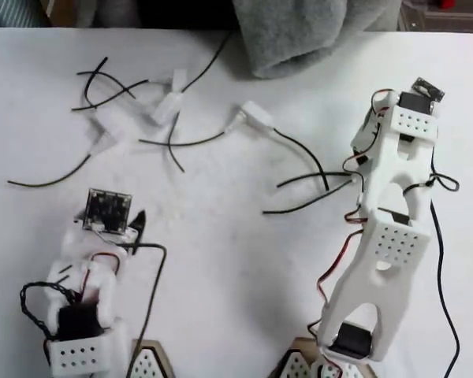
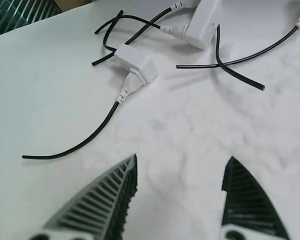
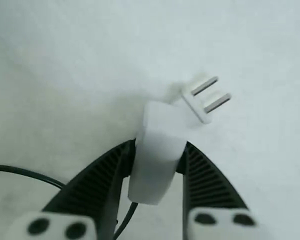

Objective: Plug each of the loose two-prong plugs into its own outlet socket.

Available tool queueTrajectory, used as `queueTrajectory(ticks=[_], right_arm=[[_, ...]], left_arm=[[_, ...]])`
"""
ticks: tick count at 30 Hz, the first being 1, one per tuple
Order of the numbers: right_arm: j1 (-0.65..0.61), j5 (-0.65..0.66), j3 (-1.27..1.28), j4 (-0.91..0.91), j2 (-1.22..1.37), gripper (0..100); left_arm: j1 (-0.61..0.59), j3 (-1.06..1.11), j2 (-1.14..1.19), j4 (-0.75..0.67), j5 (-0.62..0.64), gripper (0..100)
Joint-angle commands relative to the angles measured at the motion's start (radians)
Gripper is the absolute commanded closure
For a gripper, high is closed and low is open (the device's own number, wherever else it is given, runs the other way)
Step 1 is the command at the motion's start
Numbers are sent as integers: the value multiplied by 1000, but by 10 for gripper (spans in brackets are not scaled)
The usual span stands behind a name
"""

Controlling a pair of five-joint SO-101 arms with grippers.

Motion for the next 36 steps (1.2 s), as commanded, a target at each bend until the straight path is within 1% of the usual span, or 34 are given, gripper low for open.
queueTrajectory(ticks=[1, 3, 6, 8, 10, 13, 15, 17, 20, 23, 28, 32, 36], right_arm=[[-28, -6, -51, 42, -68, 913], [-68, -2, -87, 104, -102, 915], [-173, 80, -141, 197, -156, 915], [-237, 118, -130, 199, -200, 918], [-282, 115, -87, 197, -252, 927], [-331, 46, -3, 197, -329, 929], [-346, -74, 78, 197, -386, 931], [-387, -170, 161, 197, -440, 933], [-483, -181, 230, 191, -479, 931], [-527, -184, 250, 179, -453, 932], [-622, -192, 262, 166, -269, 929], [-690, -193, 161, 182, -150, 928], [-716, -192, 95, 191, -111, 914]], left_arm=[[1, 0, -10, -26, 8, 729], [1, 2, -10, -26, 8, 729], [1, 2, -10, -26, 8, 729], [1, 2, -10, -26, 6, 729], [1, 2, -10, -26, 6, 729], [1, 2, -10, -28, 6, 729], [1, 2, -10, -28, 6, 729], [1, 2, -10, -28, 6, 729], [-2, 2, -10, -28, 6, 729], [-4, 3, -10, -26, 6, 729], [-1, 3, -10, -28, 6, 729], [1, 14, -8, -48, 5, 729], [1, 15, -8, -48, 5, 729]])
